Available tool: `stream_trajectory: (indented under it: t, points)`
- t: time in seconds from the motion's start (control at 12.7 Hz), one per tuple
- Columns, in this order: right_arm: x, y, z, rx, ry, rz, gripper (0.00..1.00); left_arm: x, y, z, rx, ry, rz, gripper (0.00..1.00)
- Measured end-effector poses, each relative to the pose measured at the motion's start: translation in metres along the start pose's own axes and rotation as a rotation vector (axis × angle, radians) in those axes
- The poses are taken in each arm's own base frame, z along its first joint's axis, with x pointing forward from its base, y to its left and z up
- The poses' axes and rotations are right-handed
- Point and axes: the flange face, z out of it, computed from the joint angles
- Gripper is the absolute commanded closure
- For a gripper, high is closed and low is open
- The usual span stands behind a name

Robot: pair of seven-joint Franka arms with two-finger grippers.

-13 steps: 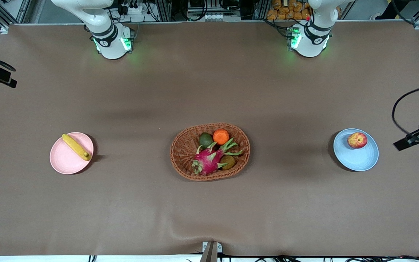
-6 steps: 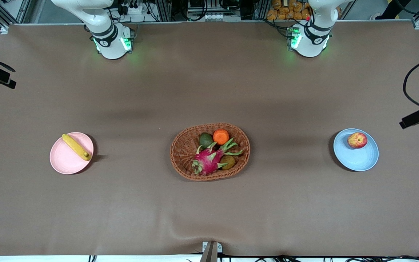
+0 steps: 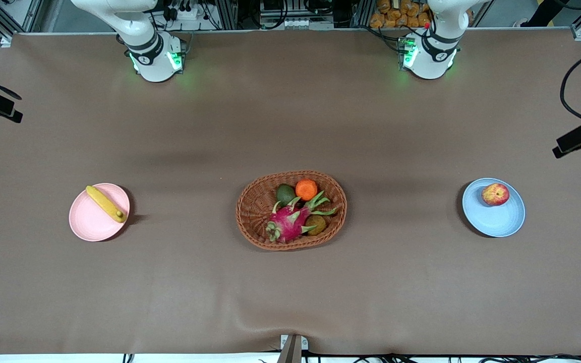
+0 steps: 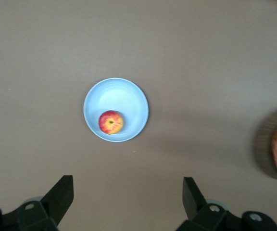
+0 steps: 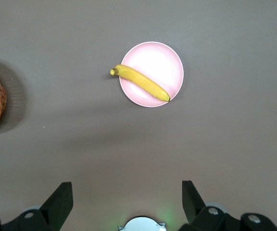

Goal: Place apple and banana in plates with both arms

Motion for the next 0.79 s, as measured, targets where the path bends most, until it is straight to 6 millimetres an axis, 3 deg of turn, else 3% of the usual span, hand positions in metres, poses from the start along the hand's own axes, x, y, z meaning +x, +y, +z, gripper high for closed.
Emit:
stream_trajectory:
  t: [0.32, 0.47, 0.63, 0.79]
  points:
    - [0.000, 0.000, 0.001, 0.000, -0.002, 0.000, 0.00, -0.043, 0.050, -0.028, -0.012, 0.013, 0.081, 0.00]
    - [0.000, 0.000, 0.001, 0.000, -0.002, 0.001, 0.00, -0.061, 0.052, -0.028, -0.040, 0.000, 0.080, 0.00]
    - [0.000, 0.000, 0.002, 0.000, -0.003, 0.001, 0.00, -0.068, 0.046, -0.025, -0.048, -0.020, 0.041, 0.00]
    - [0.000, 0.002, 0.003, 0.001, -0.006, 0.004, 0.00, -0.072, 0.052, -0.020, -0.035, -0.043, 0.007, 0.00]
